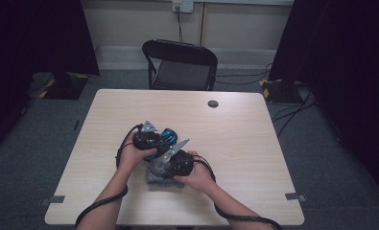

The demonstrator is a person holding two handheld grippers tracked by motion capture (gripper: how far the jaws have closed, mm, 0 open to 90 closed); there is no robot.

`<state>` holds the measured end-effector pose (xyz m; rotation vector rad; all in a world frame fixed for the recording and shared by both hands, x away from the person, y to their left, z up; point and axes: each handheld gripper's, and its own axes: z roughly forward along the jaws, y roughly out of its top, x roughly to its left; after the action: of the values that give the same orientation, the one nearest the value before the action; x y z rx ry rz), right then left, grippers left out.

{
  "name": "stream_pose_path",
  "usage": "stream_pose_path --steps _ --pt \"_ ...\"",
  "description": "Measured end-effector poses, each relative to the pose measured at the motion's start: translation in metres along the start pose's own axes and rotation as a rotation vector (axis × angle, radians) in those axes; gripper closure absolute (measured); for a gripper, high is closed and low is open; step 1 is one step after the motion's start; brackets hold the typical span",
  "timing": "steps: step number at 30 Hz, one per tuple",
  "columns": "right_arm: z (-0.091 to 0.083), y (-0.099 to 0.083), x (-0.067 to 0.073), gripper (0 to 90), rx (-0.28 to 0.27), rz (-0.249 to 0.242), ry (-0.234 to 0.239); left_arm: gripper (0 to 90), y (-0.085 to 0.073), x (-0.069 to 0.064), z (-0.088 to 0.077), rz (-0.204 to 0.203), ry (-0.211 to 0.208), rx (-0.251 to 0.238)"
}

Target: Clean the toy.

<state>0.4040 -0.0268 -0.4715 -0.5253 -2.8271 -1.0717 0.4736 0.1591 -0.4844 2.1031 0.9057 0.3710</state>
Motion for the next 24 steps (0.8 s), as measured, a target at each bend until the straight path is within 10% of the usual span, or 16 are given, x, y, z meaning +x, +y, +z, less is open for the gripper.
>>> stream_pose_path --steps 24 --pt "-0.071 -0.022 -0.043 81.5 -0.094 0.157 -0.214 43.5 0.0 0.001 0.001 0.01 0.001 -0.003"
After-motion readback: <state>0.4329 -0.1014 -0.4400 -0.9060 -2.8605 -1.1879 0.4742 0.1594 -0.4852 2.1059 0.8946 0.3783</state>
